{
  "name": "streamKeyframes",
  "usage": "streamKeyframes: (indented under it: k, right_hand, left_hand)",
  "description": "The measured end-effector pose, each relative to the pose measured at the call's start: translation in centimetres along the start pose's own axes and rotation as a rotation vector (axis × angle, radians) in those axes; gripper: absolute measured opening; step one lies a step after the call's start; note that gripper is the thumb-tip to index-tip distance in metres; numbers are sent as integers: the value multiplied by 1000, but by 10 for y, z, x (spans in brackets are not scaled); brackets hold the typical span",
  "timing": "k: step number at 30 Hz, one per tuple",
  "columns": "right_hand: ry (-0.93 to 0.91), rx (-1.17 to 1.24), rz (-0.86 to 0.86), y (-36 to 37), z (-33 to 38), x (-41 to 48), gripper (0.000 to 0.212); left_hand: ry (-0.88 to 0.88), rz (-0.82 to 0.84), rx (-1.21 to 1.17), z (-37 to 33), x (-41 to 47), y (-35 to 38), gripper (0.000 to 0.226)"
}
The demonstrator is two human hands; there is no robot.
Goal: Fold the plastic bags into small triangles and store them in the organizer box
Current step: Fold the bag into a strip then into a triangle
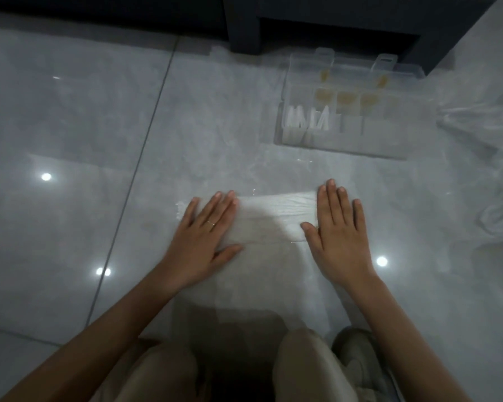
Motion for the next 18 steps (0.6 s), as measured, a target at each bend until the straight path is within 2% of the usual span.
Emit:
streamKeyframes:
  k: [3, 6, 8, 12, 18]
  right_hand:
    - [-38, 157, -61, -11, 2, -4, 63]
    - [-236, 222, -233, -29, 11, -7, 44]
    - [-347, 265, -268, -32, 14, -7, 40]
    - [-445, 280, -240, -26, 13, -7, 32]
    - [-426, 209, -224, -16, 7, -14, 31]
  left_hand:
    - [24, -87, 0, 8, -5, -10, 70]
    - [189, -323, 34, -2, -2, -27, 44]
    - [245, -427, -11, -14, 3, -34, 29]
    - [224, -435, -66, -32, 11, -39, 21]
    - [151, -390, -83, -32, 16, -39, 22]
Point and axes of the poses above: each hand's wrist, its own x-axis towards the middle knuckle, its own y-axis out of the palm, z = x × y, the point moved 2 cm from there along x, towards the middle knuckle, and after that the axes turned 14 degrees about x, right-handed, at the moved point
